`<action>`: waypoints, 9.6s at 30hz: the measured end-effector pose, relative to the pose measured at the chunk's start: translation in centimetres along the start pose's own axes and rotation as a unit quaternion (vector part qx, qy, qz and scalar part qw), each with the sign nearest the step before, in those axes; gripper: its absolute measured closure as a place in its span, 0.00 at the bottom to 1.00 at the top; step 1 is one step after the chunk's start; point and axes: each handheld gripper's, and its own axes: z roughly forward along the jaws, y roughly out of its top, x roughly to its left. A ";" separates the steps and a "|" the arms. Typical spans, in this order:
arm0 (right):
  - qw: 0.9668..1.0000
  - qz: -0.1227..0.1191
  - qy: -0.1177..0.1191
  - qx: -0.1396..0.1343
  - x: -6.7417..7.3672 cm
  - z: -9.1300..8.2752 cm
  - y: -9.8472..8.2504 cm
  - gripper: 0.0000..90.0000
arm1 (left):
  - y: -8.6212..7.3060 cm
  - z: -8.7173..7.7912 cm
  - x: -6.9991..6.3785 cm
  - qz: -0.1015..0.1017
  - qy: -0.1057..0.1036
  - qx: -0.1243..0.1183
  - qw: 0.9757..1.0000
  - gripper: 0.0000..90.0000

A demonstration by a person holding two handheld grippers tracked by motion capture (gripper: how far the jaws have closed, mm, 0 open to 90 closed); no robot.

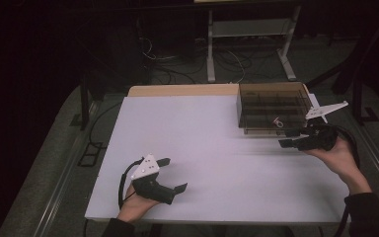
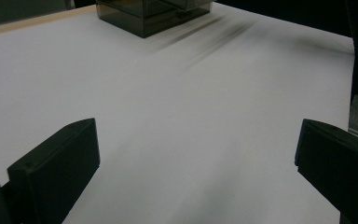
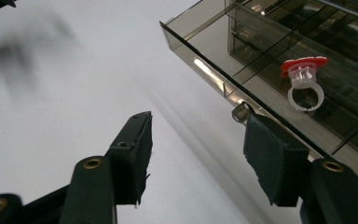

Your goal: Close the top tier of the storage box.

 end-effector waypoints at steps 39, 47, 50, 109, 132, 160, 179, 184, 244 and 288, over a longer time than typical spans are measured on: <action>0.998 0.012 -0.040 0.054 -1.9 2.3 -0.5 0.99 | 0.0 0.0 0.0 -0.001 -0.001 -0.001 1.000 0.00; 0.998 0.008 -0.039 0.056 -1.9 2.7 -0.3 0.99 | 0.0 0.0 0.0 -0.001 -0.001 -0.001 1.000 0.00; 0.997 0.008 -0.046 0.054 -2.0 2.7 -0.2 0.99 | 0.0 0.0 0.0 -0.001 -0.001 -0.001 1.000 0.00; 0.996 0.019 -0.067 0.052 -3.7 3.5 2.1 0.99 | 0.0 0.0 0.0 -0.001 -0.002 -0.001 1.000 0.00; 0.995 0.022 -0.073 0.060 -4.5 4.4 3.4 0.99 | 0.0 -0.1 0.0 0.000 -0.001 -0.001 1.000 0.00; 0.994 0.054 -0.082 0.043 -6.2 5.3 4.0 0.99 | 0.0 -0.1 0.1 -0.001 -0.001 -0.001 1.000 0.00; 0.994 0.073 -0.079 0.027 -6.4 5.6 4.0 0.97 | 0.0 -0.1 0.1 -0.002 0.000 -0.001 1.000 0.00; 0.995 0.068 -0.070 0.022 -5.8 5.5 4.0 0.95 | 0.0 -0.1 0.1 0.000 0.000 0.001 1.000 0.00; 0.992 0.087 -0.065 -0.063 2.2 2.6 -0.3 0.00 | 0.1 0.1 -0.3 0.005 -0.009 -0.001 1.000 0.00; 0.989 0.081 -0.055 -0.108 7.0 1.2 -6.0 0.00 | 0.1 0.1 0.0 0.000 -0.006 -0.001 1.000 0.00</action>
